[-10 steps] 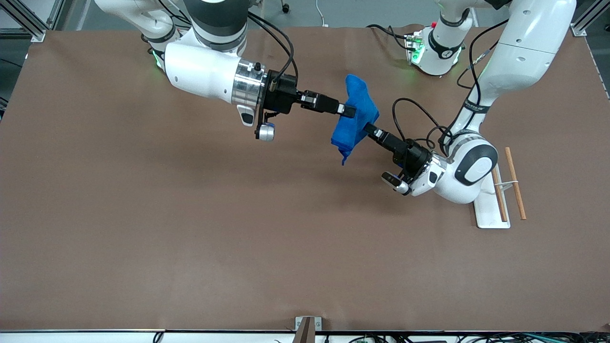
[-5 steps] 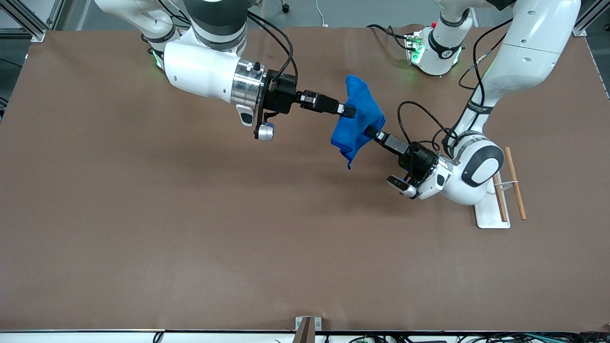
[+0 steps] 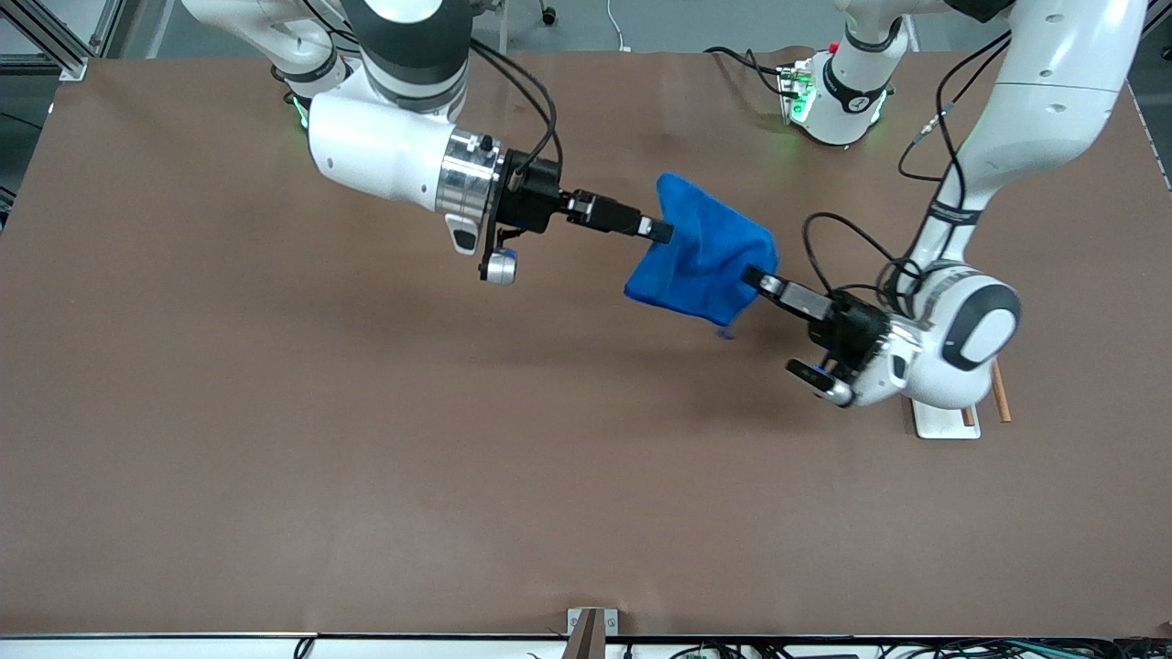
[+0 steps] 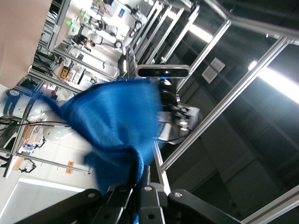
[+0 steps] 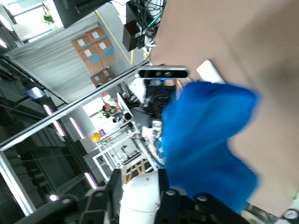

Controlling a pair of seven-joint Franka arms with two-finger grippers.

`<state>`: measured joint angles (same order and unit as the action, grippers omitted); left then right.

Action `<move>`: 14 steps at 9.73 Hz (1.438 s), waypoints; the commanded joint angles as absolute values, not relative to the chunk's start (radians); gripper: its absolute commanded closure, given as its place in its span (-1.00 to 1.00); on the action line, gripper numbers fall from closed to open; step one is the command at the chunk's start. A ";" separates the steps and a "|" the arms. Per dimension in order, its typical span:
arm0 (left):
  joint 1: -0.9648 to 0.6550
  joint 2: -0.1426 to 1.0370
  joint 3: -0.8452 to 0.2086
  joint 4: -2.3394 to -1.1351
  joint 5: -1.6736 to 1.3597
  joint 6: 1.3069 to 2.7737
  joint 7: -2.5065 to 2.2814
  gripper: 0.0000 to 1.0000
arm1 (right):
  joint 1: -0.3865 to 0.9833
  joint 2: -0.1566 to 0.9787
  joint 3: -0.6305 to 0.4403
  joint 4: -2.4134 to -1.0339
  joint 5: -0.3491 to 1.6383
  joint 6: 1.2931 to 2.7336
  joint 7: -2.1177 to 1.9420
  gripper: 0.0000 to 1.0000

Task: Right arm passes towel to left arm to hang
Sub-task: 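Open the right gripper and carry the towel toward the dowel rack, then drape the towel over the wooden dowels with the left gripper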

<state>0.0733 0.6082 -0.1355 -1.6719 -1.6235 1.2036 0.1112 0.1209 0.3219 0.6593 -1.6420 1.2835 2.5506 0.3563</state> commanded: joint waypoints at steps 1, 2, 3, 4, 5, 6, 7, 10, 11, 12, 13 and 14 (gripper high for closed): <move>0.072 0.605 -0.075 -1.603 -1.518 1.271 -0.013 1.00 | -0.068 0.273 0.664 -1.677 1.064 2.269 0.362 -1.00; 0.074 0.594 -0.046 -1.576 -1.440 1.296 -0.056 1.00 | -0.143 0.261 0.640 -1.674 0.925 2.106 0.371 -1.00; 0.072 0.588 0.010 -1.545 -1.383 1.296 -0.096 1.00 | -0.178 0.243 0.579 -1.661 0.779 1.963 0.371 -1.00; 0.071 0.584 0.046 -1.516 -1.280 1.296 -0.133 1.00 | -0.175 0.227 0.493 -1.643 0.599 1.831 0.374 -1.00; 0.072 0.584 0.076 -1.482 -1.181 1.299 -0.162 1.00 | -0.176 0.206 0.433 -1.641 0.472 1.762 0.368 -1.00; 0.069 0.580 0.107 -1.450 -1.076 1.301 -0.181 1.00 | -0.173 0.178 0.370 -1.646 0.386 1.749 0.365 -1.00; 0.071 0.546 0.118 -1.441 -0.922 1.343 -0.181 1.00 | -0.172 0.157 0.309 -1.646 0.297 1.749 0.362 -1.00; 0.072 0.447 0.110 -1.450 -0.497 1.477 -0.181 1.00 | -0.123 0.097 0.149 -1.619 -0.004 1.747 0.312 -1.00; 0.074 0.436 0.118 -1.456 -0.444 1.482 -0.181 1.00 | -0.121 0.069 0.103 -1.614 -0.015 1.718 0.223 -1.00; 0.095 0.422 0.118 -1.492 -0.369 1.512 -0.170 1.00 | -0.101 0.061 0.036 -1.570 -0.017 1.624 0.130 -1.00; 0.125 0.398 0.114 -1.556 -0.332 1.579 -0.144 1.00 | -0.091 0.061 -0.027 -1.496 -0.002 1.541 0.089 -1.00; 0.129 0.368 0.115 -1.637 -0.307 1.657 -0.090 1.00 | -0.068 0.061 -0.078 -1.452 -0.003 1.504 0.043 -1.00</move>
<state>0.1184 0.4103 0.1172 -1.4946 -0.3456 1.5568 -0.1473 -0.1069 0.0630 -0.0114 -1.5145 0.0038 1.5597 0.0956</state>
